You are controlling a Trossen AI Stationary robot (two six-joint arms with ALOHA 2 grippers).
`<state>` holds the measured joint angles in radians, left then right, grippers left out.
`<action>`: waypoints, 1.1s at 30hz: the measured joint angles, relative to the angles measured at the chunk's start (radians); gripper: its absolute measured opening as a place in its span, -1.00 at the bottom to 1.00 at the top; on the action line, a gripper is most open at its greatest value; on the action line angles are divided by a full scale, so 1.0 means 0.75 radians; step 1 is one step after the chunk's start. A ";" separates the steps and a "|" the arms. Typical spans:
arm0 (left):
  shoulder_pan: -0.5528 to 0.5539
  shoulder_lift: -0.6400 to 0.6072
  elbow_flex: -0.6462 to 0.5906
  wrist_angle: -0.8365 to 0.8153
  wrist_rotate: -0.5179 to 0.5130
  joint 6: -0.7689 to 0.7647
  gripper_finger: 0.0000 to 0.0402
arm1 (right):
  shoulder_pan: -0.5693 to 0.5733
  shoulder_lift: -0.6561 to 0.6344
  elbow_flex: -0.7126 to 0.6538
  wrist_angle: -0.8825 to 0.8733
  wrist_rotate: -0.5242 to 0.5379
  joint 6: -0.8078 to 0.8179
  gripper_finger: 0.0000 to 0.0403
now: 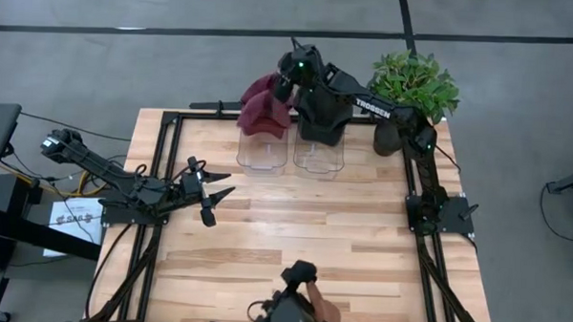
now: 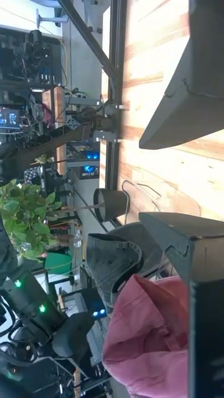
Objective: Pick & Place hat
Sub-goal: Put the red cap into the left transparent bin
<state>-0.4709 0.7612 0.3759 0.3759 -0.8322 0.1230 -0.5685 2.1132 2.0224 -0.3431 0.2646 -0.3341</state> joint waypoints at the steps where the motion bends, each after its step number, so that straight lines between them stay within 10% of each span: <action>1: 0.000 0.000 0.000 0.000 0.000 0.000 -0.14 | -0.012 0.006 0.000 0.001 0.000 0.018 0.21; 14: 0.000 0.001 0.000 0.000 0.000 -0.001 -0.14 | 0.038 -0.046 -0.001 -0.062 -0.079 -0.040 0.21; 23: 0.001 0.001 0.000 -0.001 0.000 -0.001 -0.14 | 0.274 -0.162 -0.001 -0.521 -0.330 -0.119 0.21; 33: 0.001 0.001 0.000 -0.001 0.000 -0.036 -0.14 | 0.473 -0.147 -0.094 -0.509 -0.268 -0.116 0.21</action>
<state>-0.4706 0.7620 0.3759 0.3756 -0.8322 0.0962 -0.2136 2.0029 1.9518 -0.7250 0.0637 -0.4213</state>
